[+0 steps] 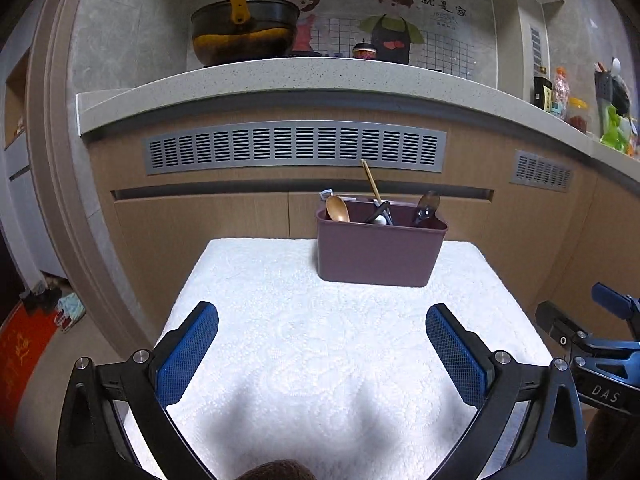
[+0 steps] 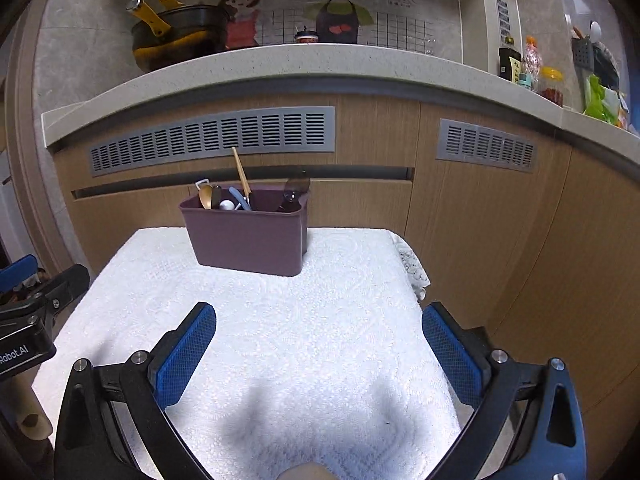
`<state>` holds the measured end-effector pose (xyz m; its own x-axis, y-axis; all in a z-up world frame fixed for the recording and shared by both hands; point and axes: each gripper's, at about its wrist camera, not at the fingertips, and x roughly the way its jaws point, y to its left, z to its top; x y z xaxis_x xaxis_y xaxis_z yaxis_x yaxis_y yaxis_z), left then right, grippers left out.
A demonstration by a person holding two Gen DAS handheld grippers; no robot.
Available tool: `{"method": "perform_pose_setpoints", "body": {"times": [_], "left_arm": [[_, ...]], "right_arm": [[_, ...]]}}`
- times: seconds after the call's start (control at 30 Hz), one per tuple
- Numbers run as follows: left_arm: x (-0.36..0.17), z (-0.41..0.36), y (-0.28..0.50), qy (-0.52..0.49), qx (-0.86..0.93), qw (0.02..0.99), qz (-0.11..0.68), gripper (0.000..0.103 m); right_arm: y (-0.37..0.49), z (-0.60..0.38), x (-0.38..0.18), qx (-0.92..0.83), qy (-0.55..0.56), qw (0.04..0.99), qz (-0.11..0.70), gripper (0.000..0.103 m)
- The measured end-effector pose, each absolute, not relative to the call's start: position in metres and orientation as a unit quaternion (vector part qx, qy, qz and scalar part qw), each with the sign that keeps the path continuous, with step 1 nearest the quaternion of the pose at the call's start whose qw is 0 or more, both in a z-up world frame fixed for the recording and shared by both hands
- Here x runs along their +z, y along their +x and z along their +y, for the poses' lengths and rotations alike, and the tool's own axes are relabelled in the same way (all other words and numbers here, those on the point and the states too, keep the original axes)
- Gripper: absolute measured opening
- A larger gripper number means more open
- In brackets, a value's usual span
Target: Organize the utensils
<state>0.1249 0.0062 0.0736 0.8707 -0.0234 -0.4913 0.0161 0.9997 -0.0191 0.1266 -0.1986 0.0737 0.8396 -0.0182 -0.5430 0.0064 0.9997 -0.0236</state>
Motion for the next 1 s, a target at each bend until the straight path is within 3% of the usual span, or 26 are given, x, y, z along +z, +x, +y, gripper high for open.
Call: {"method": "perform_pose_setpoints", "body": {"times": [1.0], "left_arm": [[0.0704, 0.0088, 0.1295, -0.004, -0.016, 0.964, 0.264, 0.103]], "right_arm": [[0.1244, -0.1988, 0.077, -0.012, -0.021, 0.961, 0.275, 0.103]]}}
